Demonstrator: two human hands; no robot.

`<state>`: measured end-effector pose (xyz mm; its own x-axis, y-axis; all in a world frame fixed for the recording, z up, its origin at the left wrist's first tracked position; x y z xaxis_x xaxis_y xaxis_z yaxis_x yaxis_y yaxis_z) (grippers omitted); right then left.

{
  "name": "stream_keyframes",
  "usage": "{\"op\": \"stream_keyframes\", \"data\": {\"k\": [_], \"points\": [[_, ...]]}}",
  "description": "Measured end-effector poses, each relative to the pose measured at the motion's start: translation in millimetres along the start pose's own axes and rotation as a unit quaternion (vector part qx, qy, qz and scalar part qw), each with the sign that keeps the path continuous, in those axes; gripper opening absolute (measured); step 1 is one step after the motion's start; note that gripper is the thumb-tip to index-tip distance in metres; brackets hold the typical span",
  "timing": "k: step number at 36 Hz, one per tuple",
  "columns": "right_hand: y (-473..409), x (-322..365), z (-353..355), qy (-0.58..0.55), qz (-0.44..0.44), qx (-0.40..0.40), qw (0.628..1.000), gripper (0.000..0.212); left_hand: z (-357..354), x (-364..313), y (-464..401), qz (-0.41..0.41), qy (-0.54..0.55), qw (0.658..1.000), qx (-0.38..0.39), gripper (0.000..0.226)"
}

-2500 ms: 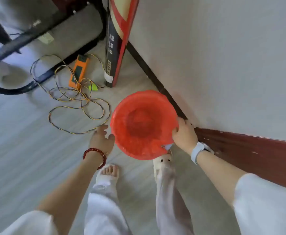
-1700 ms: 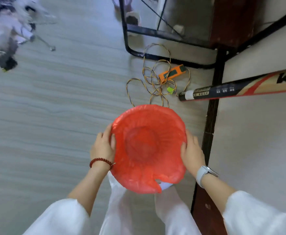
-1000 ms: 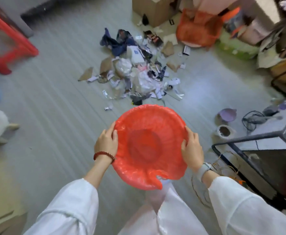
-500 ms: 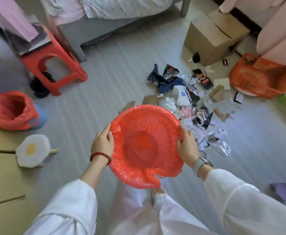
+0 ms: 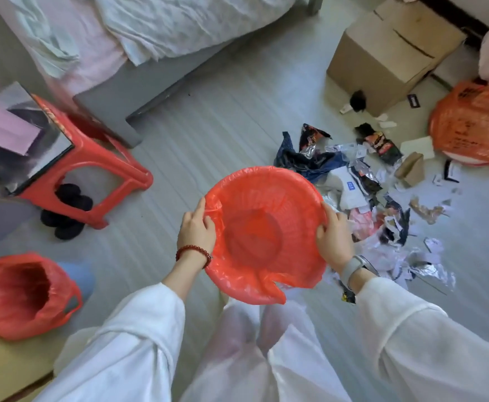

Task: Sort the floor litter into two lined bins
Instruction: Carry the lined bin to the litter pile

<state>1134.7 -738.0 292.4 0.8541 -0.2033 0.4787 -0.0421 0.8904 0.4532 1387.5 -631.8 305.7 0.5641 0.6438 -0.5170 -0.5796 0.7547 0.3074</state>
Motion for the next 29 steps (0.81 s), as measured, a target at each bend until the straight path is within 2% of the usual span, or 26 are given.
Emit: {"op": "stream_keyframes", "data": {"k": [9,13,19,25,29], "points": [[-114,48,-18,-0.012,-0.057,-0.036,0.998,0.055,-23,-26,-162,-0.060,-0.025,0.997,0.030,0.056],[-196,47,-69,-0.023,-0.067,-0.038,0.997,0.056,-76,-13,-253,-0.071,-0.033,0.997,0.022,0.056],[-299,31,-168,-0.015,-0.096,-0.014,0.995,0.062,-171,47,-364,-0.075,-0.047,0.995,0.048,0.060],[-372,16,-259,-0.028,-0.126,0.005,0.992,0.062,-236,101,-445,-0.084,-0.059,0.992,0.070,0.063],[-396,19,-297,-0.051,-0.140,0.021,0.989,0.062,-253,121,-476,-0.077,-0.067,0.992,0.076,0.067]]}}
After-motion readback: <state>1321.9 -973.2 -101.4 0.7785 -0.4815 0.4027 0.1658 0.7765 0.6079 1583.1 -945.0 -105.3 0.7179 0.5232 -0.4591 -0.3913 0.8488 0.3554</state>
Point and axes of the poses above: each hand's wrist, its own y-axis away from the middle knuckle, its own z-axis out of the back of the hand, x = y × z, the point moved 4 cm from there along -y, towards the middle knuckle, and after that the axes turned 9 degrees about -z, right-handed, at the moved point
